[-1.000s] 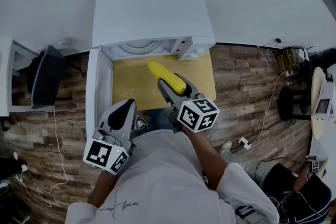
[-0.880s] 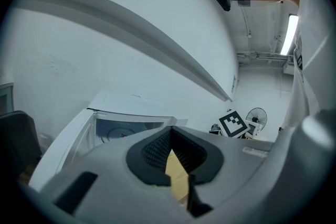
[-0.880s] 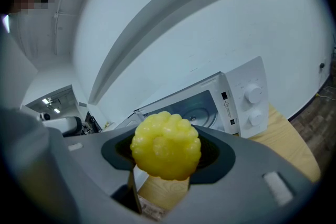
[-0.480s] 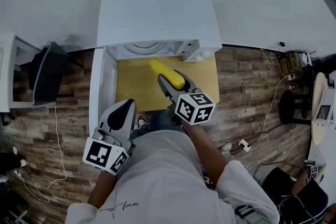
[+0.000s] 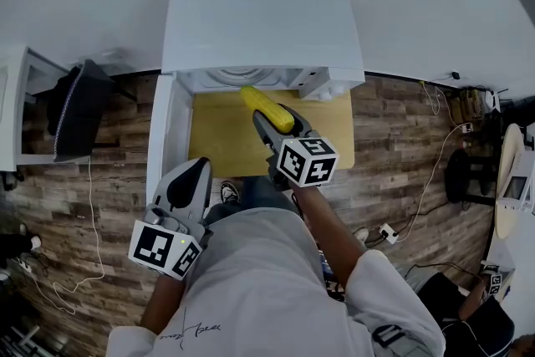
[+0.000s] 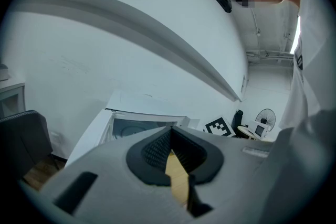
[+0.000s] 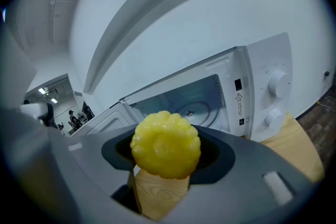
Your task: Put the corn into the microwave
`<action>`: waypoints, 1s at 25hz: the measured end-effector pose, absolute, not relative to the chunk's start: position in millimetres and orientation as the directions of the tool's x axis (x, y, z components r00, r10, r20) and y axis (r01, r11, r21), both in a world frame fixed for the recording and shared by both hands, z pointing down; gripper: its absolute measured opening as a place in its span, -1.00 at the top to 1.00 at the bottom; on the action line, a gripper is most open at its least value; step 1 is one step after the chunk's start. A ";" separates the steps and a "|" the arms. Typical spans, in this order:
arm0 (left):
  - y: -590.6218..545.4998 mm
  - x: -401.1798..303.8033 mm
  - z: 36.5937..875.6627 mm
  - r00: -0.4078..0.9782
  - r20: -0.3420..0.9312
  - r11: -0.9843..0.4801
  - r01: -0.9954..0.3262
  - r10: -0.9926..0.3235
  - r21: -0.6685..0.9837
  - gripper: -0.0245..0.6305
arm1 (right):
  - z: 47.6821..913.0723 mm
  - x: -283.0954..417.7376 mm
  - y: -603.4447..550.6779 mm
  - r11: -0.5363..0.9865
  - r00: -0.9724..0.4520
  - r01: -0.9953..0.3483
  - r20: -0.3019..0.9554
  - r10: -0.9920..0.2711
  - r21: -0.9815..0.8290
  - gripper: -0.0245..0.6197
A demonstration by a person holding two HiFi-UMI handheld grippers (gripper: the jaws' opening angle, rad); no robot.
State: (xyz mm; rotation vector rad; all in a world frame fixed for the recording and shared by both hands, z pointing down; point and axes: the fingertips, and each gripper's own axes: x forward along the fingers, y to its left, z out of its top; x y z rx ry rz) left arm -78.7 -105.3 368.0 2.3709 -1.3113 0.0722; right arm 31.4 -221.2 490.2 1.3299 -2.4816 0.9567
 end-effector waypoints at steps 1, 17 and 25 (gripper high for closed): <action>-106.0 -80.1 368.2 0.549 0.249 -0.459 -0.821 -0.798 0.340 0.96 | 493.1 30.2 -223.8 0.396 -0.587 -0.797 0.430 -0.686 -0.456 0.11; -114.7 -75.6 373.0 0.532 0.274 -0.440 -0.834 -0.801 0.333 0.96 | 526.2 21.4 -268.1 0.403 -0.570 -0.817 0.475 -0.670 -0.412 0.11; -117.0 -73.0 376.2 0.521 0.290 -0.427 -0.842 -0.803 0.331 0.96 | 541.3 18.5 -289.1 0.393 -0.547 -0.834 0.488 -0.681 -0.386 0.11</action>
